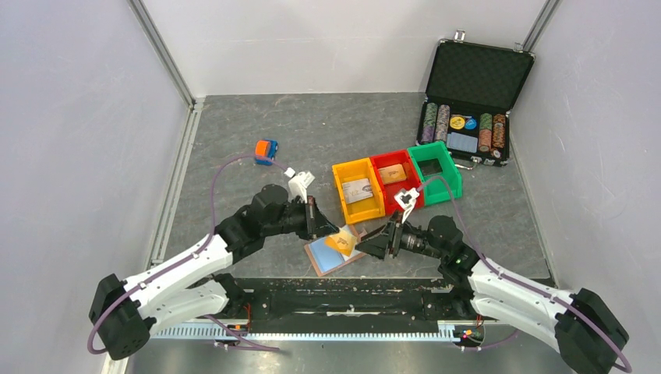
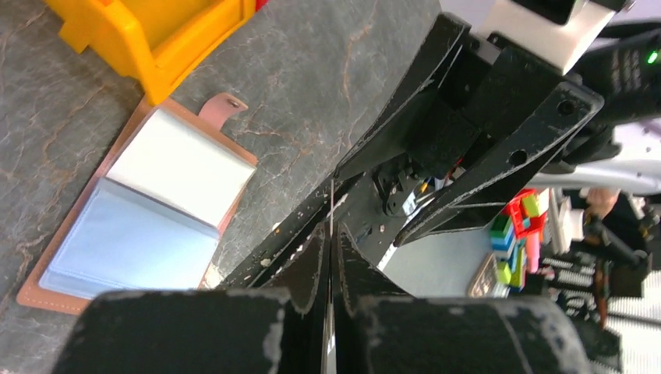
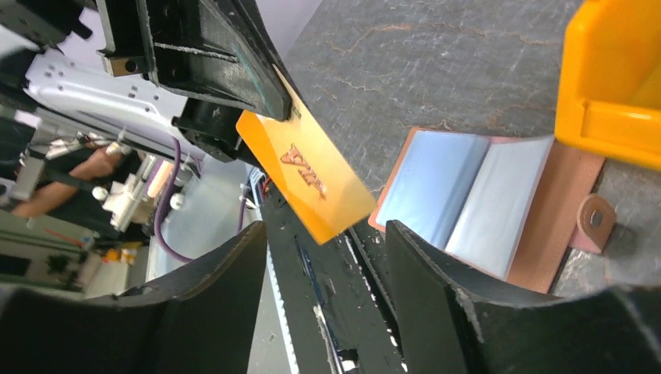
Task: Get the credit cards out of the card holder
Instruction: Place the credit card in the storage box.
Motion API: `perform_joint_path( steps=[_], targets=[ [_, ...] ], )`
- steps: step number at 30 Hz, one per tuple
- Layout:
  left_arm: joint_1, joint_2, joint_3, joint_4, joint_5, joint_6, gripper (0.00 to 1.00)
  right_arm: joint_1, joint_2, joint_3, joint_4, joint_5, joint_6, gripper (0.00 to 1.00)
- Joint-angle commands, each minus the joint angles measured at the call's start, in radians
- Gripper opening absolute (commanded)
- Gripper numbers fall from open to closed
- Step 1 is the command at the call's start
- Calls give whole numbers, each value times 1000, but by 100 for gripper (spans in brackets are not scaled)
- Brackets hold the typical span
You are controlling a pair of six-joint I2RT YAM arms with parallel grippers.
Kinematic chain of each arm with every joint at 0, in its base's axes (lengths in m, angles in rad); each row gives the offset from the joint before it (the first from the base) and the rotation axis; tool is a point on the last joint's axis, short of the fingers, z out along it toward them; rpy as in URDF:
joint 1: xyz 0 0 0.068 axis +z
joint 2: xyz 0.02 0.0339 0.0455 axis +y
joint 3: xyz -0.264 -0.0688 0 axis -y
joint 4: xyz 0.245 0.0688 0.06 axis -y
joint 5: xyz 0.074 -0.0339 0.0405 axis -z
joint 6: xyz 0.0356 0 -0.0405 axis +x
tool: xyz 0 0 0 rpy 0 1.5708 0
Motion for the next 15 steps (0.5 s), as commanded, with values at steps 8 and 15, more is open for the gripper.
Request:
perform_joint_path(
  steps=[8,15],
  targets=[
    [4,-208,-239,349,-415,-474,2,-4,10,-136,391,139,277,57],
    [3,-215,-267,423,-414,-507,2,-4,104,-150,509,146,367,50]
  ],
)
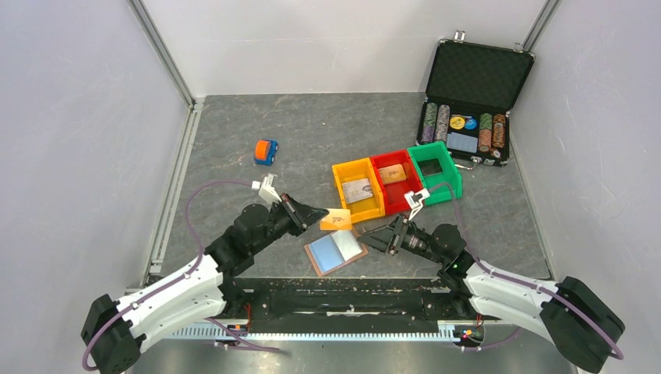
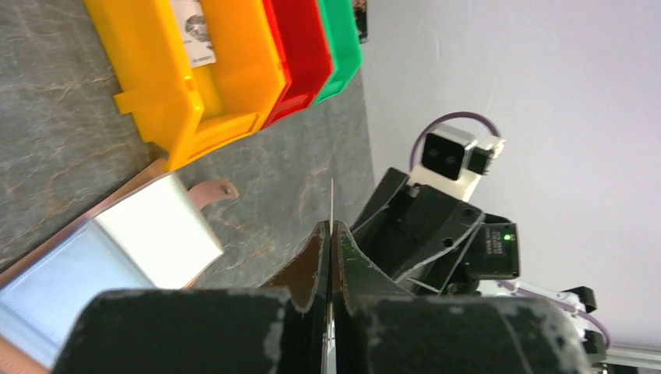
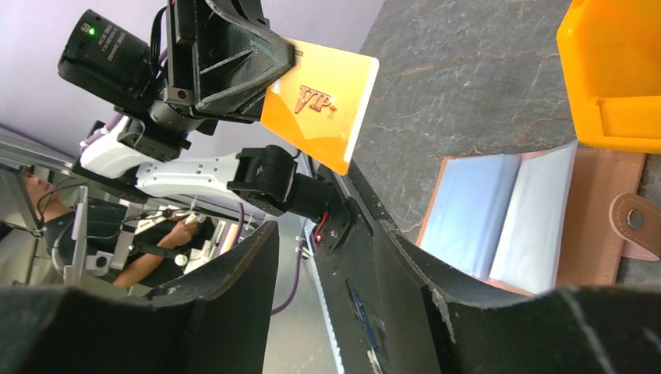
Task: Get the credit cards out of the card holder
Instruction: Place the credit card in the storage box.
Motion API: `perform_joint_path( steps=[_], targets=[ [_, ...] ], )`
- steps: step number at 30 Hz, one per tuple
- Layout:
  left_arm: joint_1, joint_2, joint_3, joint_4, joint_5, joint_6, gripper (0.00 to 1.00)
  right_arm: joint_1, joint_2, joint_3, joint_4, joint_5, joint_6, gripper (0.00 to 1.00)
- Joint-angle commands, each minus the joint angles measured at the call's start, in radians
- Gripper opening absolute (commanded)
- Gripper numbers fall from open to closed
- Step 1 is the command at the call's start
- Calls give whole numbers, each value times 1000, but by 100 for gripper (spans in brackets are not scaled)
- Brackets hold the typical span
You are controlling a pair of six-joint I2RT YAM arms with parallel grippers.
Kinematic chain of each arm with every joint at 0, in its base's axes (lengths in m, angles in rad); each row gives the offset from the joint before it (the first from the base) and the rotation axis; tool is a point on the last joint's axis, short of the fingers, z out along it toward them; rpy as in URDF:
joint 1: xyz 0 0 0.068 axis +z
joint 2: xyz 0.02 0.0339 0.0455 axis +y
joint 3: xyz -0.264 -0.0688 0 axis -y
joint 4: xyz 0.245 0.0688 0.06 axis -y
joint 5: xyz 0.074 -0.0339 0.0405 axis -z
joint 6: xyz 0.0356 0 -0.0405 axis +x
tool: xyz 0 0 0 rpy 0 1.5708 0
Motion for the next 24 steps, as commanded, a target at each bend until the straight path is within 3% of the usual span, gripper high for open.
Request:
perform_joint_path(
  steps=[1,13,24],
  targets=[
    [4,4,-13,147,-39,-90,2,-2,62,-3,177,17,86,49],
    [3,62,-76,283,7,-155,2,-2,215,0,372,17,186,50],
    [3,55,-116,327,30,-173,2,-3,298,35,418,32,204,29]
  ],
)
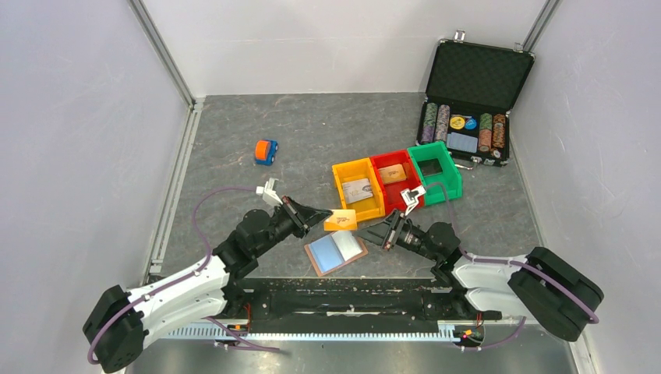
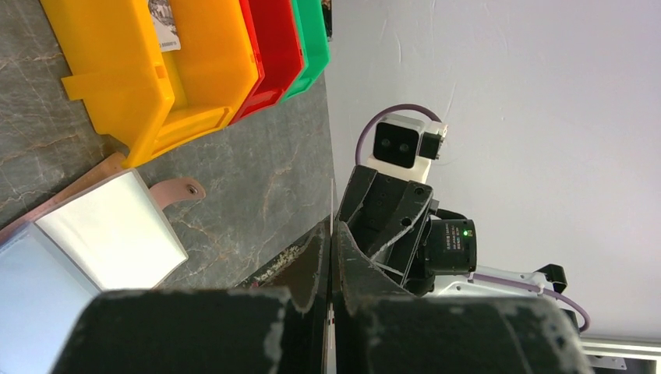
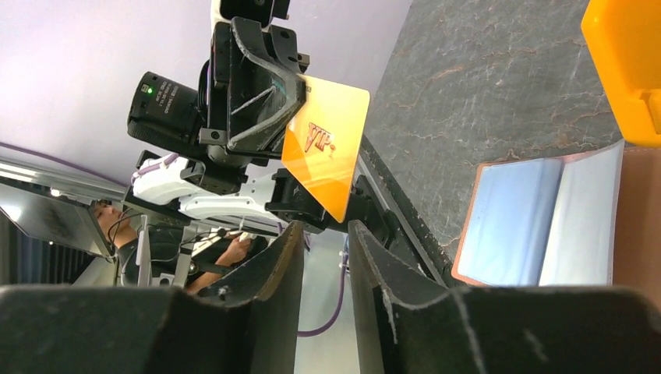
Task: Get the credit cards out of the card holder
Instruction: Place the credit card in the storage box.
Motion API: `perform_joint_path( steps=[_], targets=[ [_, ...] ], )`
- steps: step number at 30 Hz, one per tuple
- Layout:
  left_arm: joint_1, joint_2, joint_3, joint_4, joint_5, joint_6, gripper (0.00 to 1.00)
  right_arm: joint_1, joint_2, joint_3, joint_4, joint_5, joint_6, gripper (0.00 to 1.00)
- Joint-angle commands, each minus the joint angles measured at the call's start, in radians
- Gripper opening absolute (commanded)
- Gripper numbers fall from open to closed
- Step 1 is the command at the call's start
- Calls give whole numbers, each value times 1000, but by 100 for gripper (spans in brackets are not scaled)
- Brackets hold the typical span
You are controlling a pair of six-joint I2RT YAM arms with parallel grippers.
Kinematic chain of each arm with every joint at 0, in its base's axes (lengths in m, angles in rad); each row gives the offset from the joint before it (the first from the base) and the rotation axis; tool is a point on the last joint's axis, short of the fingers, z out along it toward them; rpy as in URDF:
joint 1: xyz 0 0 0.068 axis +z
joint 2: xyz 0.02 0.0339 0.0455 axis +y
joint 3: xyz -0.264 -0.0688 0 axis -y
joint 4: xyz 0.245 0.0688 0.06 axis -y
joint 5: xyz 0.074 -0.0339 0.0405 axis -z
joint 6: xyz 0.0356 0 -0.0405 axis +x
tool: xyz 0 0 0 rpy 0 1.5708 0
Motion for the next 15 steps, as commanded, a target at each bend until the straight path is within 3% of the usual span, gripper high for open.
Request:
perform_joint_path(
  steps=[1,6,12,15],
  targets=[
    [3,-7,-20,76,9,-45,2,-3,24,36,92,26,7,28],
    [3,-10,-28,78,14,-49,2,-3,45,38,127,31,16,23],
    [3,-19,-42,81,22,-53,2,-3,54,42,144,35,14,2],
    [2,-33,-50,71,13,-55,6,-7,52,48,144,27,5,0]
  ],
)
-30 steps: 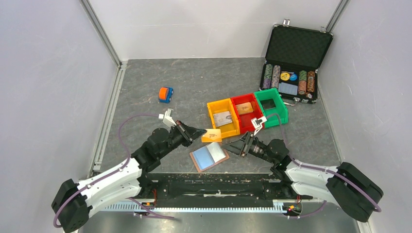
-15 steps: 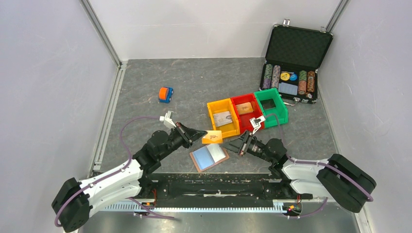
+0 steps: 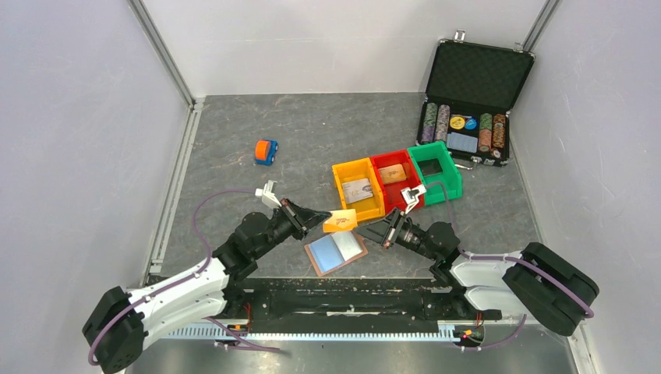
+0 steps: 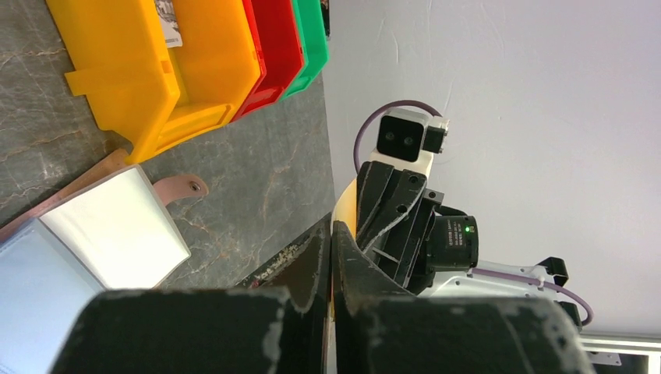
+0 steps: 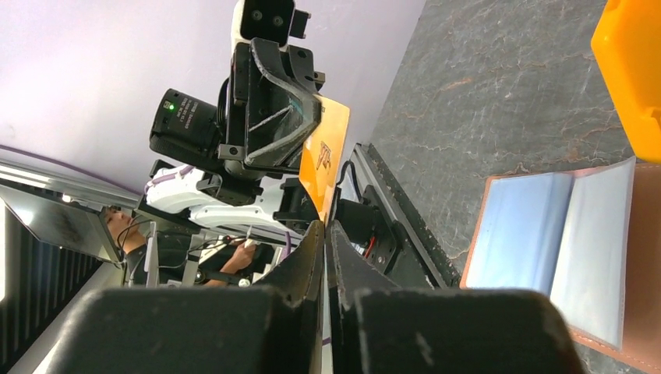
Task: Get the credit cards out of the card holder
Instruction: Place the credit card in the storage box.
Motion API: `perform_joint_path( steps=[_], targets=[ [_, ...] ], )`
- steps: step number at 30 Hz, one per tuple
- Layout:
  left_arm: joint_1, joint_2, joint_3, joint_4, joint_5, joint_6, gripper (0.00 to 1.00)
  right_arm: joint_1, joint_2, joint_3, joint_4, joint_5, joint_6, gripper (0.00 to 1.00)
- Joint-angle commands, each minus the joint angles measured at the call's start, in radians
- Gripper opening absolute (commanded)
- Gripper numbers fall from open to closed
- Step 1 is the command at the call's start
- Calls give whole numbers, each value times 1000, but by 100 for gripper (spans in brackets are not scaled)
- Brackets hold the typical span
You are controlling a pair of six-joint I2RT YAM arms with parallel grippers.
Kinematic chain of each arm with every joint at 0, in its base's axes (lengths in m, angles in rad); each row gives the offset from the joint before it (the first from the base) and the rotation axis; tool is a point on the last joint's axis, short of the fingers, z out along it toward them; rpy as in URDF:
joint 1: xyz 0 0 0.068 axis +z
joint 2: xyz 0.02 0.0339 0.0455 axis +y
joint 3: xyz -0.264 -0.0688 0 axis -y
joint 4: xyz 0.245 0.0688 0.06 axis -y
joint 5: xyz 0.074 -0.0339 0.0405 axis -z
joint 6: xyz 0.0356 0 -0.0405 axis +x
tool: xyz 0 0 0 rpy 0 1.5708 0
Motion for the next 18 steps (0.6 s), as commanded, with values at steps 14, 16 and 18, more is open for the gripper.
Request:
perform_joint_path(
  steps=[14,16,18],
  targets=[
    [2,-119,60,-277,-54,97,100,-201,-115,155,-330,-199,-190,0],
    [3,-119,95,-332,-51,154,100,-236,-155,211,-493,-205,-287,0],
    [2,-112,146,-417,-60,225,100,-278,-183,272,-652,-203,-380,0]
  ],
)
